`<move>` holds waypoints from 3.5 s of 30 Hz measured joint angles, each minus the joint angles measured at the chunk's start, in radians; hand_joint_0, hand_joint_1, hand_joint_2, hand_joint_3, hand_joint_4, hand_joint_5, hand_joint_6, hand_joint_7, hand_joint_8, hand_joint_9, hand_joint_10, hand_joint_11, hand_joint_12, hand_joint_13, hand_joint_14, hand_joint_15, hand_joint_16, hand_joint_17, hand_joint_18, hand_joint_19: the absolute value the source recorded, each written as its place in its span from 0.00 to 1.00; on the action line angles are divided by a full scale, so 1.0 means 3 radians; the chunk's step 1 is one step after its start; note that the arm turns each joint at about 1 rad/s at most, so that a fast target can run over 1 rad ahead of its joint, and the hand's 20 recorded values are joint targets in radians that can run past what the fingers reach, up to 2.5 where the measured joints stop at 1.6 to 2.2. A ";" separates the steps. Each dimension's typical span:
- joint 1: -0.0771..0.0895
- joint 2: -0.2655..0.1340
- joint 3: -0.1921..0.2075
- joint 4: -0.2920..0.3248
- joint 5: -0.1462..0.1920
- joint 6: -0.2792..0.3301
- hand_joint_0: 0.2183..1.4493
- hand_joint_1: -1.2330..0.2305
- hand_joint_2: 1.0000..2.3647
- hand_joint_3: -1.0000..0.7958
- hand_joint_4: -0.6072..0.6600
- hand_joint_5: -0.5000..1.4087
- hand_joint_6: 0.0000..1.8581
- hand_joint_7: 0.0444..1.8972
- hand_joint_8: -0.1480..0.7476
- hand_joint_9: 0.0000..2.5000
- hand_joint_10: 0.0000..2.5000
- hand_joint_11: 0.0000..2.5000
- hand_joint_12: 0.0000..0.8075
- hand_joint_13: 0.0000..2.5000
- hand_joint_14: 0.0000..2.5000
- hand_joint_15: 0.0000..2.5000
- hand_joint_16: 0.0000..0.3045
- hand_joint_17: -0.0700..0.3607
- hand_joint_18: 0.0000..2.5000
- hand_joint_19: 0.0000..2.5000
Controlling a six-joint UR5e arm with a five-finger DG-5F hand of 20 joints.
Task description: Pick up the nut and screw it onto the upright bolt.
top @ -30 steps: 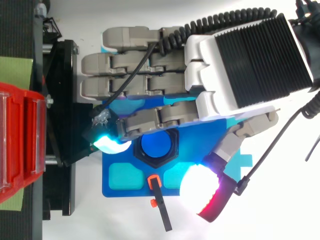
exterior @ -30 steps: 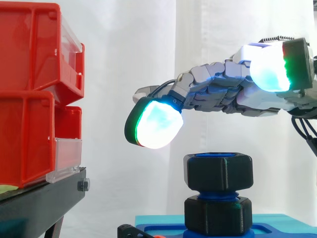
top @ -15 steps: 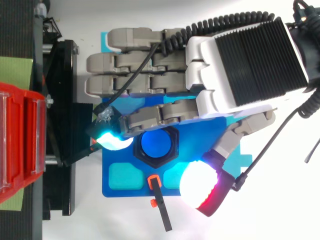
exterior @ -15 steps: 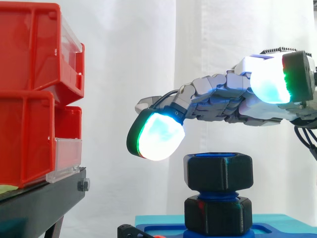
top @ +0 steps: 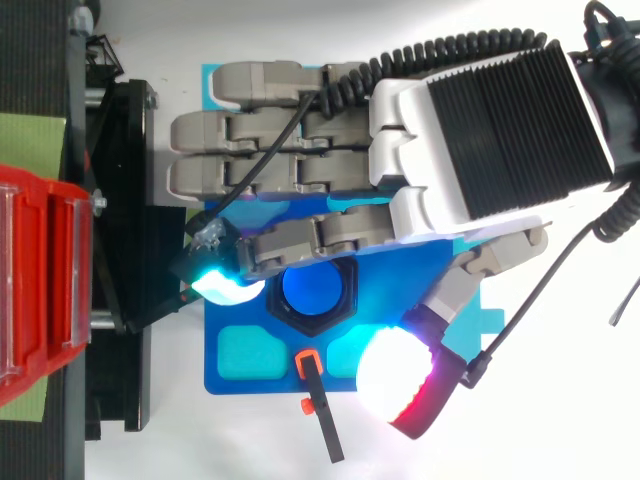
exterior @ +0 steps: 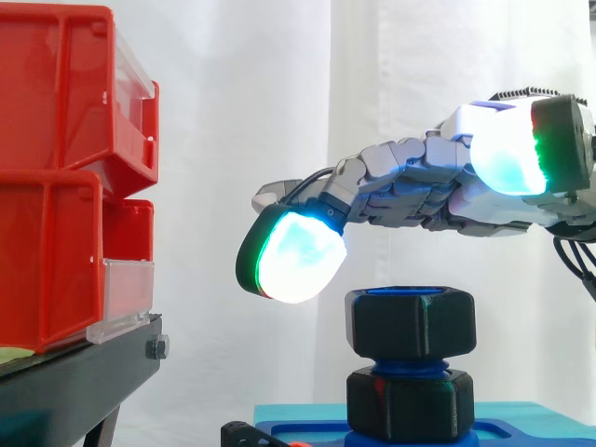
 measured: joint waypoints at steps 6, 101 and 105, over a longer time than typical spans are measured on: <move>0.0002 -0.0001 0.0000 0.0000 0.0005 -0.0003 0.18 0.80 0.00 0.28 0.60 0.15 0.27 0.33 0.40 0.00 0.00 0.00 0.44 0.00 0.00 0.00 0.18 0.45 0.00 0.00; -0.0133 -0.0154 0.0195 -0.0102 -0.0145 0.0232 0.19 0.78 0.00 0.28 0.58 0.15 0.27 0.30 0.41 0.11 0.00 0.00 0.42 0.00 0.00 0.00 0.16 0.42 0.00 0.00; -0.0084 -0.0169 0.0076 0.0015 -0.0106 0.0283 0.19 0.78 0.00 0.28 0.59 0.15 0.27 0.31 0.42 0.12 0.00 0.00 0.42 0.00 0.00 0.00 0.16 0.42 0.00 0.00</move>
